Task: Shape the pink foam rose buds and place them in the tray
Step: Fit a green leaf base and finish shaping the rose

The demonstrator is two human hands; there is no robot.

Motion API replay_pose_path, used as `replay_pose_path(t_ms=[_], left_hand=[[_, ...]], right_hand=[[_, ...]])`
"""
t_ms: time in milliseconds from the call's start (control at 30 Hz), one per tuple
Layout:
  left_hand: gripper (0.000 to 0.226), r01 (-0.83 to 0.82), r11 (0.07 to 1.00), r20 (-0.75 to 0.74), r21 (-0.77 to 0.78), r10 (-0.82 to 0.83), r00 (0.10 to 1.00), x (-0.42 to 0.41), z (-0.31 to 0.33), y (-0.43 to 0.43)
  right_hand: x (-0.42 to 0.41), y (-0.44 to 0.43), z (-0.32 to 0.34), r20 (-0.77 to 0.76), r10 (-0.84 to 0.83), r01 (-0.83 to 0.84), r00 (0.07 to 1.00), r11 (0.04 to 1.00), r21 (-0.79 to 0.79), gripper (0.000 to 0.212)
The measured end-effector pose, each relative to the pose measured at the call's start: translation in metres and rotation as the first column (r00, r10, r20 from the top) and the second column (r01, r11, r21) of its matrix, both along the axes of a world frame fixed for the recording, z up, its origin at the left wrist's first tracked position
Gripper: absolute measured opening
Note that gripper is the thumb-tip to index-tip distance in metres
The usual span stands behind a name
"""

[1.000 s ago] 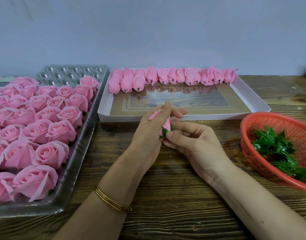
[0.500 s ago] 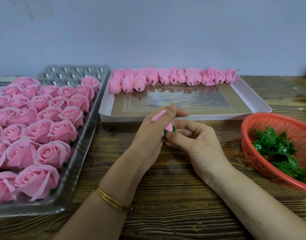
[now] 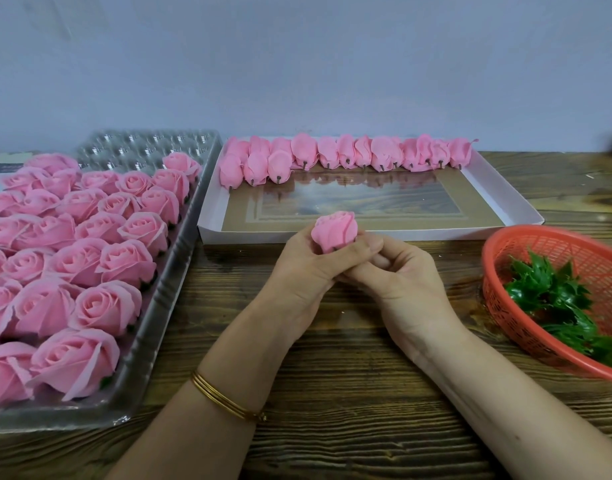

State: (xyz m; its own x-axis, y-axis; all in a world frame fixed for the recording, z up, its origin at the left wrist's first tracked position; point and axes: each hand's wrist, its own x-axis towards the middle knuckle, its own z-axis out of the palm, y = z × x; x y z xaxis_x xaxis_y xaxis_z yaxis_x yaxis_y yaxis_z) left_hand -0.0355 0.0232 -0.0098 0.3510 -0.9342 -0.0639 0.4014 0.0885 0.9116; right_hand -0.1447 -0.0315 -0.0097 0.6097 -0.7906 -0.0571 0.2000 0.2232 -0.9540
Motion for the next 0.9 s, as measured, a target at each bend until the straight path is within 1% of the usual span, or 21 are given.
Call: replay_pose_path(t_ms=[100, 200, 333, 433, 567, 700, 800, 900], left_hand=[[0.019, 0.048, 0.999, 0.031, -0.016, -0.048, 0.998, 0.001, 0.000, 0.001], [0.009, 0.097, 0.995, 0.060, -0.028, -0.096, 0.994, 0.002, 0.001, 0.002], [0.006, 0.131, 0.991, 0.094, -0.010, -0.130, 0.987, 0.004, 0.001, 0.003], [0.006, 0.129, 0.992, 0.128, -0.012, -0.127, 0.984, 0.004, 0.002, 0.004], [0.009, 0.076, 0.997, 0.170, -0.023, -0.071, 0.983, 0.002, 0.003, 0.004], [0.010, -0.004, 0.999, 0.209, -0.040, 0.012, 0.978, -0.003, 0.003, 0.003], [0.017, -0.127, 0.990, 0.260, -0.064, 0.140, 0.956, -0.006, 0.002, 0.001], [0.007, -0.266, 0.961, 0.395, -0.082, 0.276, 0.876, -0.005, -0.001, 0.000]], right_hand=[[-0.001, -0.002, -0.001, 0.038, 0.076, -0.076, 0.996, 0.997, 0.011, 0.038], [-0.001, -0.002, 0.001, 0.042, 0.139, -0.139, 0.989, 0.990, 0.005, 0.041], [-0.001, -0.004, 0.001, 0.043, 0.130, -0.132, 0.991, 0.991, 0.036, 0.058], [-0.002, -0.006, 0.002, 0.033, 0.161, -0.162, 0.986, 0.987, 0.024, 0.066], [-0.003, -0.008, 0.001, 0.008, 0.229, -0.229, 0.973, 0.973, -0.004, 0.055], [-0.006, -0.009, 0.001, -0.008, 0.235, -0.235, 0.972, 0.971, -0.033, 0.055], [-0.007, -0.011, 0.001, 0.014, 0.181, -0.180, 0.983, 0.983, -0.033, 0.050], [-0.007, -0.014, 0.002, 0.021, 0.058, -0.056, 0.998, 0.995, -0.077, 0.035]])
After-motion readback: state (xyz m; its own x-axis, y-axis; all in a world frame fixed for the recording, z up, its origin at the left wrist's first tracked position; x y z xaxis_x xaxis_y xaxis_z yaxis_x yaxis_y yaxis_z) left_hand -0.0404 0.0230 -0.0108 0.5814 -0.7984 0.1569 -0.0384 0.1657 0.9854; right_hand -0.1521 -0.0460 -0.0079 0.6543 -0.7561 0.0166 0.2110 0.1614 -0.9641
